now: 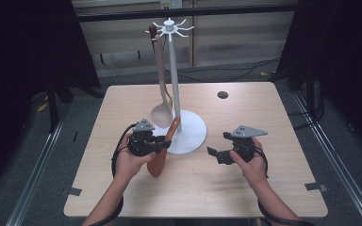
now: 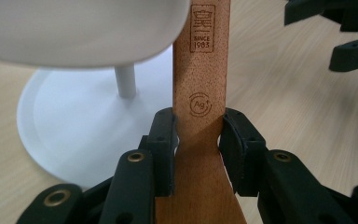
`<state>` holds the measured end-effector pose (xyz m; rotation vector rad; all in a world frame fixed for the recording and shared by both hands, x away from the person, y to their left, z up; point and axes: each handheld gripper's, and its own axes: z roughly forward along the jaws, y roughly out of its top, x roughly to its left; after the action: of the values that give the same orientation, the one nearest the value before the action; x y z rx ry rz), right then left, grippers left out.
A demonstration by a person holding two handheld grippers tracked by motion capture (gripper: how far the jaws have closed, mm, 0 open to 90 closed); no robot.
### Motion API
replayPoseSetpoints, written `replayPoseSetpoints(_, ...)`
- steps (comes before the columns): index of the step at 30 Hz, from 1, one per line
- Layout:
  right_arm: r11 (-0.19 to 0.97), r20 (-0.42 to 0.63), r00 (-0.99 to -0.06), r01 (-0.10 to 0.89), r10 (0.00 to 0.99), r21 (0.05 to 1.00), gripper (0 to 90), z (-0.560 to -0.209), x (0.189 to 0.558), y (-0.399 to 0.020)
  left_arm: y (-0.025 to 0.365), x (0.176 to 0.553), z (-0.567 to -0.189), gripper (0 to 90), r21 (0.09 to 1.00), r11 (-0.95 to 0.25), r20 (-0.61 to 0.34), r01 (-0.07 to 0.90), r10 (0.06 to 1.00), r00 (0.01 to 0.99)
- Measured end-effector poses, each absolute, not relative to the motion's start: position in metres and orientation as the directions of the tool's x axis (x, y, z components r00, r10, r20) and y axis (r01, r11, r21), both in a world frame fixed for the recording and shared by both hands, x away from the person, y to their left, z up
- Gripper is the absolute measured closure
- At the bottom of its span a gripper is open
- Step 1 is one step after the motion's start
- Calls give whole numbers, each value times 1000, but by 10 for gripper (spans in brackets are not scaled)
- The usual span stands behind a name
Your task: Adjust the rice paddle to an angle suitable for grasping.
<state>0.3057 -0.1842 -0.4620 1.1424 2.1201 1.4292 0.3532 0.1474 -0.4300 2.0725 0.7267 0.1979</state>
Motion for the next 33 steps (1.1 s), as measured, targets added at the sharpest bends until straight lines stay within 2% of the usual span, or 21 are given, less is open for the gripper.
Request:
replayPoseSetpoints(9,166,155,-619,430,770,887,88,-462,306,-184,147,348,-421,667,874,-341,-111,346,554,825)
replayPoseSetpoints(18,172,150,-622,427,769,888,88,-462,306,-183,143,338,-412,667,896,-316,-87,311,563,822)
replayPoseSetpoints(33,169,151,-624,423,766,890,88,-461,306,-183,139,328,-384,667,947,-228,-23,225,655,756)
